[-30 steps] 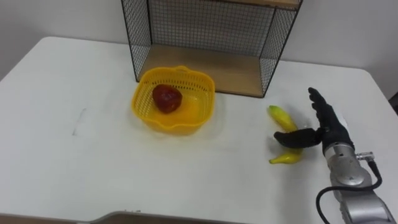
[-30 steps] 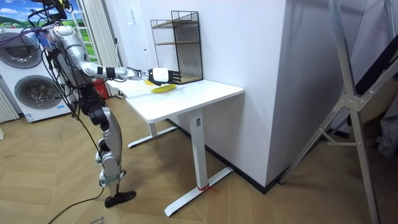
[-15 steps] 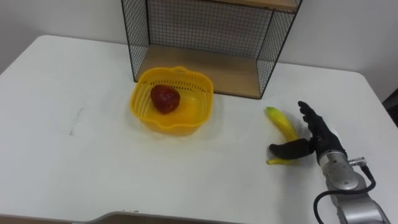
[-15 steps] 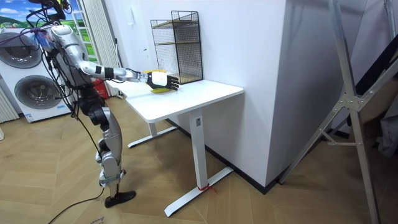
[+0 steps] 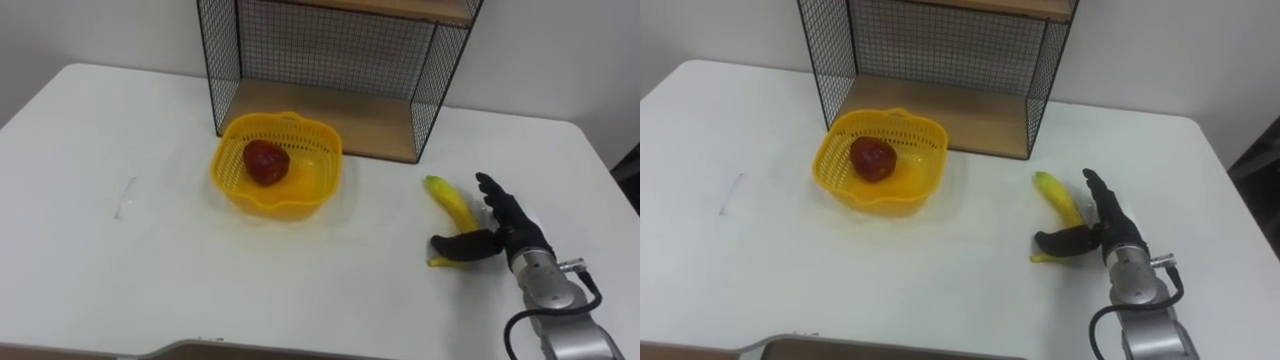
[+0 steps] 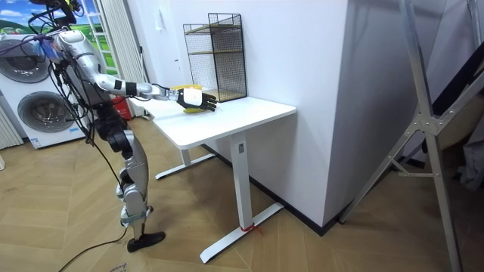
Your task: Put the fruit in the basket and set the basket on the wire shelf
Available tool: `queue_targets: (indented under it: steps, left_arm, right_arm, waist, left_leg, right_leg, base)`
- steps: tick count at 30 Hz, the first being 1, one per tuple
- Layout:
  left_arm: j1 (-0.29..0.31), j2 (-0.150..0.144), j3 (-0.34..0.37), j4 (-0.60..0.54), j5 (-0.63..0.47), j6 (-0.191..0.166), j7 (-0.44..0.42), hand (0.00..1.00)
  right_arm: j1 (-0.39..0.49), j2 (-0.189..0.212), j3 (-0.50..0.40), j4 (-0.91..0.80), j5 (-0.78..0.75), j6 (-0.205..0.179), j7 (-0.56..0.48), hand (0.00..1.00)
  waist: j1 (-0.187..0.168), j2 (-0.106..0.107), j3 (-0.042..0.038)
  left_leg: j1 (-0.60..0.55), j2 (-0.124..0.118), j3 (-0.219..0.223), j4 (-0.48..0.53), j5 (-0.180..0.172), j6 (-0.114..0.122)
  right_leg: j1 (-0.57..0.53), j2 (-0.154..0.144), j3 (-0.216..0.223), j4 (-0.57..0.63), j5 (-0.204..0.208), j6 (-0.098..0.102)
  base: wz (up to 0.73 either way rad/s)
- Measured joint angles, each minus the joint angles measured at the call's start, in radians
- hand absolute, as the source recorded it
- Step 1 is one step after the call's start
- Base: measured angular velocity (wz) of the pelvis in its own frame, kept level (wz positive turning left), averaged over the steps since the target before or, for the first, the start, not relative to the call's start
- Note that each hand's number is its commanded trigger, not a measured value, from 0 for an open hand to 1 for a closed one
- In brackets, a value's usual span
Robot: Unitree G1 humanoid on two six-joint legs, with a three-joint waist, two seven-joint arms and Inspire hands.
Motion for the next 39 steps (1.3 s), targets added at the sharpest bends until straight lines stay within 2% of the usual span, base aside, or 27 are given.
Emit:
queue_targets:
  steps: [8, 12, 22, 23, 24, 35, 39]
  left_arm:
    - [0.000, 0.005, 0.001, 0.001, 0.000, 0.000, 0.000, 0.00]
    - [-0.001, 0.008, 0.000, 0.001, -0.007, 0.000, 0.000, 0.00]
    - [0.000, 0.018, 0.000, 0.004, -0.008, 0.002, 0.000, 0.00]
    - [0.000, 0.018, 0.000, 0.004, -0.007, 0.004, 0.000, 0.00]
    - [0.000, 0.018, 0.000, 0.002, -0.007, 0.006, 0.000, 0.00]
    - [-0.004, 0.021, 0.000, 0.001, -0.007, 0.006, 0.000, 0.00]
    - [-0.004, 0.023, 0.000, 0.001, -0.007, 0.006, 0.000, 0.00]
  right_arm:
    - [0.001, 0.000, 0.001, 0.008, -0.023, -0.001, 0.002, 0.00]
    - [0.000, 0.000, 0.007, 0.035, -0.023, -0.026, -0.005, 0.00]
    - [-0.009, 0.000, 0.009, 0.082, -0.013, -0.044, 0.004, 0.00]
    - [-0.009, 0.000, 0.009, 0.082, -0.013, -0.042, 0.007, 0.27]
    - [-0.009, 0.000, 0.009, 0.082, -0.013, -0.041, 0.012, 1.00]
    - [-0.030, -0.009, -0.019, 0.108, -0.039, -0.045, 0.002, 1.00]
    - [-0.042, -0.028, -0.023, 0.114, -0.058, -0.040, -0.010, 1.00]
  waist:
    - [-0.002, 0.002, 0.0007]
    - [0.000, 0.001, 0.0003]
    - [0.001, -0.007, -0.0042]
    - [0.000, -0.009, -0.0055]
    - [0.000, -0.011, -0.0067]
    - [-0.002, -0.016, -0.0057]
    - [-0.001, -0.016, -0.0055]
  left_leg:
    - [0.001, 0.000, 0.000, 0.007, 0.000, 0.000]
    - [0.002, 0.000, 0.000, 0.008, 0.000, 0.000]
    - [0.004, 0.000, -0.001, 0.008, 0.000, 0.000]
    - [0.004, 0.000, -0.001, 0.008, 0.000, 0.000]
    - [0.004, 0.000, -0.001, 0.007, 0.000, 0.000]
    - [0.004, 0.001, -0.001, 0.007, -0.001, 0.000]
    - [0.003, 0.001, -0.001, 0.006, -0.001, 0.000]
  right_leg:
    - [0.007, 0.000, -0.002, -0.003, 0.000, 0.000]
    - [0.008, 0.000, -0.003, -0.002, 0.000, 0.000]
    - [0.009, 0.000, -0.004, -0.009, 0.001, 0.000]
    - [0.009, 0.000, -0.004, -0.010, 0.001, 0.000]
    - [0.010, 0.000, -0.004, -0.010, 0.001, 0.000]
    - [0.010, 0.001, -0.006, -0.012, 0.001, 0.000]
    - [0.010, 0.001, -0.008, -0.013, 0.001, 0.000]
  base:
    - [0.00]
    - [0.00]
    - [0.00]
    - [0.00]
    - [0.00]
    - [0.00]
    - [0.00]
